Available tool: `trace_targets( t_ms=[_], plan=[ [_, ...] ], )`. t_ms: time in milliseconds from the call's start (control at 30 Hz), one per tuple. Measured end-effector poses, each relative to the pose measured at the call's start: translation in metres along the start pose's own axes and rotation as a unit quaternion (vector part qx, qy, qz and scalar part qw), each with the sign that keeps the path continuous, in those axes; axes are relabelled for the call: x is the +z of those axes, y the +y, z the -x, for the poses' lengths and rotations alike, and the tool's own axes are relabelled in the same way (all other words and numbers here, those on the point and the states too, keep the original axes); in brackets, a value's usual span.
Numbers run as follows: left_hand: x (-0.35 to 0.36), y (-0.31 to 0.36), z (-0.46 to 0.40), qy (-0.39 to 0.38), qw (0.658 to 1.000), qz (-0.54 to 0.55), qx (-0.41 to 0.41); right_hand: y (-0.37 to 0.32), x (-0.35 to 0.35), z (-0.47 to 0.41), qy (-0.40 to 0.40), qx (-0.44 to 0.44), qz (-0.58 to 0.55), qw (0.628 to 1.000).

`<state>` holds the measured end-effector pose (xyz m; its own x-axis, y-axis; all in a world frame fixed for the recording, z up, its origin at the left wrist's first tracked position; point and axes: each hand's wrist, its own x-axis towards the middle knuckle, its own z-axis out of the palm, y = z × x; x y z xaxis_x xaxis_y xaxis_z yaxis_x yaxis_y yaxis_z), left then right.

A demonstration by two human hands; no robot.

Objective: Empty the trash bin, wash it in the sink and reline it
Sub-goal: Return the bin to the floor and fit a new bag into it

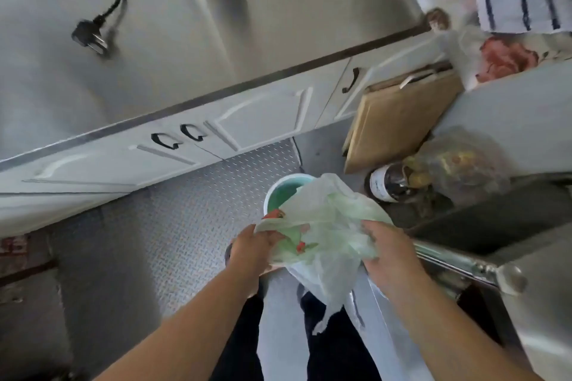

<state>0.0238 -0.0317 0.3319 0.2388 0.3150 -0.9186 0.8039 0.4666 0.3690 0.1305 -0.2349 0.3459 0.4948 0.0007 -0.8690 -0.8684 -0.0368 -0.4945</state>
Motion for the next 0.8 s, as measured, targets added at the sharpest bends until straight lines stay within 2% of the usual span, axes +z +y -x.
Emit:
trace_targets(
  t_ms=[100,167,333,467,533,600,733,800],
  plan=[
    [0.019,-0.016,-0.068,-0.021,0.997,0.060,-0.047,0.036,0.006,-0.056,0.032,0.025,-0.032,0.999],
    [0.029,-0.028,-0.109,-0.026,0.997,0.059,-0.048,0.058,0.013,-0.094,0.043,0.035,-0.070,0.996],
    [0.033,-0.033,-0.180,-0.008,0.996,0.084,0.002,0.090,0.023,-0.163,0.058,0.020,-0.112,0.992],
    [0.025,-0.030,-0.202,-0.018,0.985,0.162,0.053,0.098,0.024,-0.185,0.014,-0.048,-0.114,0.992],
    [0.022,-0.035,-0.209,-0.012,0.982,0.181,0.060,0.110,0.020,-0.195,0.026,-0.046,-0.096,0.994],
    [0.022,-0.046,-0.219,-0.002,0.984,0.168,0.056,0.130,0.017,-0.206,0.054,-0.034,-0.054,0.996],
    [0.021,-0.078,-0.248,0.011,0.996,0.077,0.042,0.174,0.022,-0.226,0.107,-0.015,0.005,0.994],
    [0.021,-0.092,-0.263,0.004,0.999,0.033,0.022,0.193,0.027,-0.236,0.101,-0.014,0.080,0.992]
  ],
)
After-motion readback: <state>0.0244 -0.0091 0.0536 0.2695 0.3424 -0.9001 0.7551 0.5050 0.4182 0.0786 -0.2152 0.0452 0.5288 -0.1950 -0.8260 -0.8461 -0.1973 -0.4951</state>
